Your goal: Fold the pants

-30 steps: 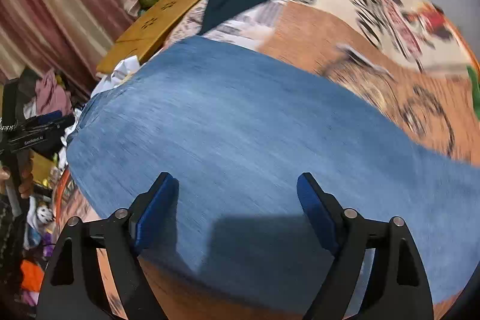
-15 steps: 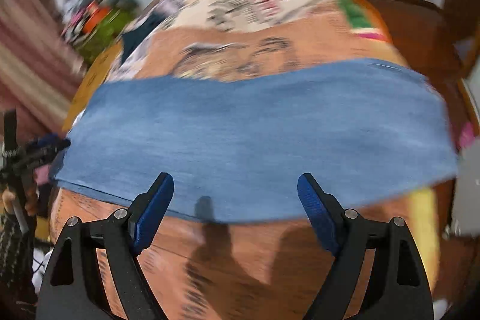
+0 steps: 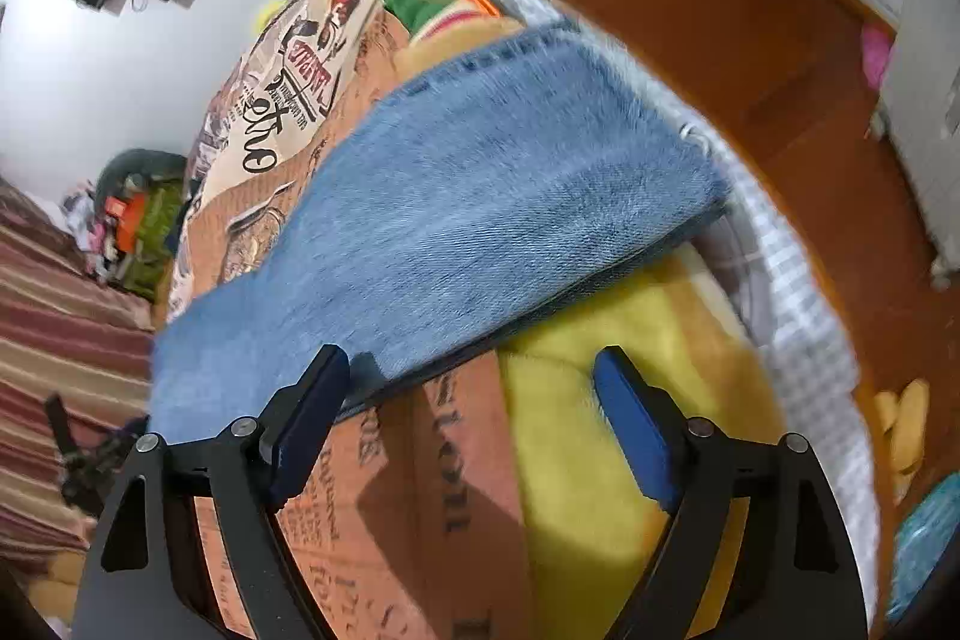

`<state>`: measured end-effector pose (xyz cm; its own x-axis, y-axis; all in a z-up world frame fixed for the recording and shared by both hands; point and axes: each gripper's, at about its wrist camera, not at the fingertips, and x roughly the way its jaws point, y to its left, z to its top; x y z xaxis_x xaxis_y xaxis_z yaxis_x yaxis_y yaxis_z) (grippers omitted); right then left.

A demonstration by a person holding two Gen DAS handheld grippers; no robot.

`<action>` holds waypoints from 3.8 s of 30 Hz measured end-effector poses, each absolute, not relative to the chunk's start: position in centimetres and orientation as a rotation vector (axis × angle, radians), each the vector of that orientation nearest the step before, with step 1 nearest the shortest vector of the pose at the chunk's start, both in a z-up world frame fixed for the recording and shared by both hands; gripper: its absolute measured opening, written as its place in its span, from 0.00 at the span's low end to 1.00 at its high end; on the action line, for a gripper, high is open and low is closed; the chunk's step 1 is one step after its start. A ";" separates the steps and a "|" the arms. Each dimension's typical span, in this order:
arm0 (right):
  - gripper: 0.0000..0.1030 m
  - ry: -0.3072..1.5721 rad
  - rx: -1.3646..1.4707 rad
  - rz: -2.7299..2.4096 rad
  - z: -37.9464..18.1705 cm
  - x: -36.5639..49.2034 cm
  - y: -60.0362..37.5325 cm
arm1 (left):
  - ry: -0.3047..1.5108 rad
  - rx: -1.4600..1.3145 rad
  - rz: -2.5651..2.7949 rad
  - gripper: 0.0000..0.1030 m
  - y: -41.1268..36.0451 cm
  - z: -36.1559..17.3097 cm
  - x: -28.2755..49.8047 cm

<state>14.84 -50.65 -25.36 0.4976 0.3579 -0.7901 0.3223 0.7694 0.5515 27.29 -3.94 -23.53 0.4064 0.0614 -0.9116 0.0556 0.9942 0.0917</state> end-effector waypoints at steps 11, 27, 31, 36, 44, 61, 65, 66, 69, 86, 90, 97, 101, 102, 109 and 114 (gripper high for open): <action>0.38 1.018 0.671 -0.044 -24.6 16.5 -52.5 | 1.163 0.080 0.004 0.88 -4.6 -24.2 28.8; 0.07 0.823 0.492 -0.112 -18.2 17.7 -51.3 | 1.072 0.136 -0.019 0.87 -6.0 -22.1 27.8; 0.06 0.753 0.445 -0.046 -14.7 17.5 -49.1 | 0.978 0.152 -0.012 0.87 -6.0 -19.5 26.4; 0.05 0.676 0.393 0.047 -10.8 17.6 -44.9 | 0.869 0.139 -0.023 0.88 -5.5 -16.1 24.4; 0.05 0.616 0.319 0.224 -7.1 19.3 -35.8 | 0.746 0.083 -0.046 0.88 -2.6 -12.6 21.0; 0.05 0.770 0.157 0.560 -11.1 23.1 -17.2 | 0.766 -0.074 0.033 0.88 6.2 -14.0 17.8; 0.06 0.854 0.088 0.608 -13.8 22.8 -14.3 | 0.787 -0.087 0.044 0.88 6.9 -14.7 17.6; 0.06 0.885 0.059 0.618 -15.0 22.8 -13.5 | 0.792 -0.085 0.048 0.88 7.0 -14.9 17.6; 0.06 0.962 0.006 0.641 -17.1 22.5 -11.9 | 0.808 -0.080 0.053 0.88 6.8 -15.3 17.6; 0.42 0.986 -0.022 0.731 -15.5 20.1 -13.4 | 0.817 -0.036 0.016 0.88 3.4 -13.5 19.0; 0.47 0.939 0.006 0.671 -14.2 20.6 -16.7 | 0.841 -0.029 -0.018 0.89 1.7 -13.7 20.8; 0.47 0.936 0.021 0.556 -14.7 22.4 -21.4 | 0.941 -0.057 -0.092 0.89 -1.2 -15.5 25.4; 0.47 0.988 0.030 0.524 -16.8 23.9 -23.0 | 1.019 -0.061 -0.104 0.89 -2.5 -17.6 28.1; 0.47 1.006 0.030 0.518 -17.5 24.3 -23.2 | 1.042 -0.058 -0.101 0.89 -2.7 -18.2 28.7; 0.47 1.135 0.013 0.521 -22.3 25.2 -24.6 | 1.179 -0.029 -0.087 0.89 -3.5 -22.9 30.1; 0.47 1.150 0.057 0.523 -23.1 24.5 -26.6 | 1.174 0.003 -0.086 0.94 -4.2 -23.9 29.5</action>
<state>24.45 -26.62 -23.14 0.3029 0.4235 -0.8537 -0.3659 0.8789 0.3062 29.46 -4.15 -23.92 0.3832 -0.0660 -0.9213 0.0694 0.9967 -0.0426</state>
